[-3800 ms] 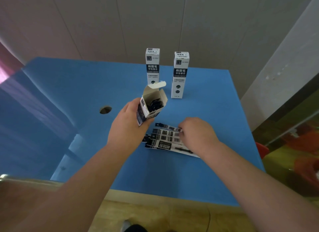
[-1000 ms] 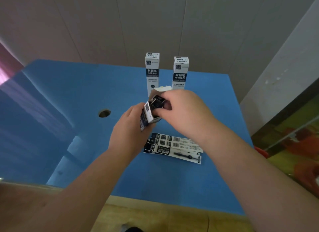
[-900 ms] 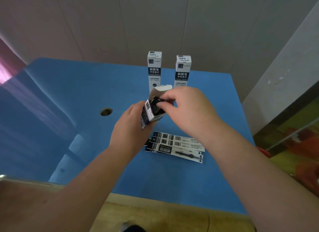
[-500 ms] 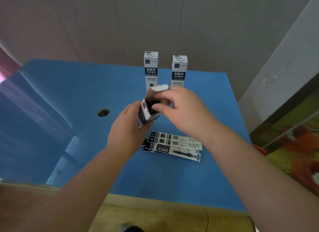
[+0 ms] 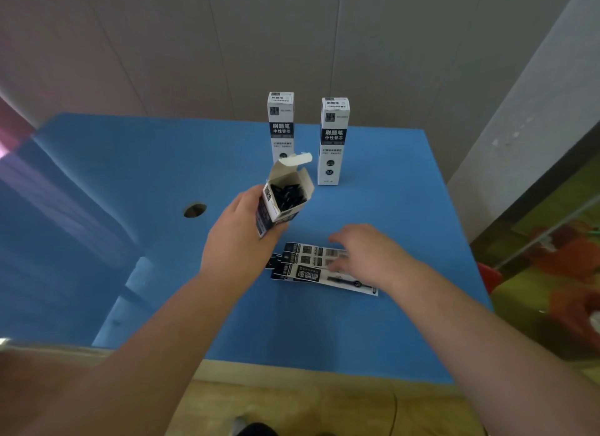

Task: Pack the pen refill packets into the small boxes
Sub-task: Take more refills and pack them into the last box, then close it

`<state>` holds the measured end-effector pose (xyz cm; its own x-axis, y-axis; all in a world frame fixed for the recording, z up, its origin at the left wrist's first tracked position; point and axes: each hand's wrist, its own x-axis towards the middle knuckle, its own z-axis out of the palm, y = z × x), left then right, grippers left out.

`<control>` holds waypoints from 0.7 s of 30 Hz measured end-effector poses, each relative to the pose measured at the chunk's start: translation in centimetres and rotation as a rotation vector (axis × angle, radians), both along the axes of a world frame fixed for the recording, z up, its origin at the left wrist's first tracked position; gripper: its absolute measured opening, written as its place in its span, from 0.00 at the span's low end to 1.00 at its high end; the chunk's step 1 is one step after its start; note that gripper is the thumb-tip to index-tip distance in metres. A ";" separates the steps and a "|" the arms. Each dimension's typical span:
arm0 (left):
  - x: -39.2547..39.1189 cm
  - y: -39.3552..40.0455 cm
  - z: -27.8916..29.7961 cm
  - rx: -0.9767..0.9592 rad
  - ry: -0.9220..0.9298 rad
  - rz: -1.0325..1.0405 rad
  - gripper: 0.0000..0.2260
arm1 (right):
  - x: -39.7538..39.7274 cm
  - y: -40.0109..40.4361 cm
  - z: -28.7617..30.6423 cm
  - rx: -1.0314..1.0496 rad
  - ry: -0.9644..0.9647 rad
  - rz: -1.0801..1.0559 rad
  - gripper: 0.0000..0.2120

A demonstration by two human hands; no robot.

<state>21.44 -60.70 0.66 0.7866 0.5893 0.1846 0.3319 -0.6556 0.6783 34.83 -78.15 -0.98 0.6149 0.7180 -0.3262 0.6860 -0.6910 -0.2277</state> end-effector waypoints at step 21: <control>-0.3 -0.1 -0.1 0.028 -0.006 -0.001 0.22 | 0.8 1.6 0.0 -0.118 0.032 0.018 0.10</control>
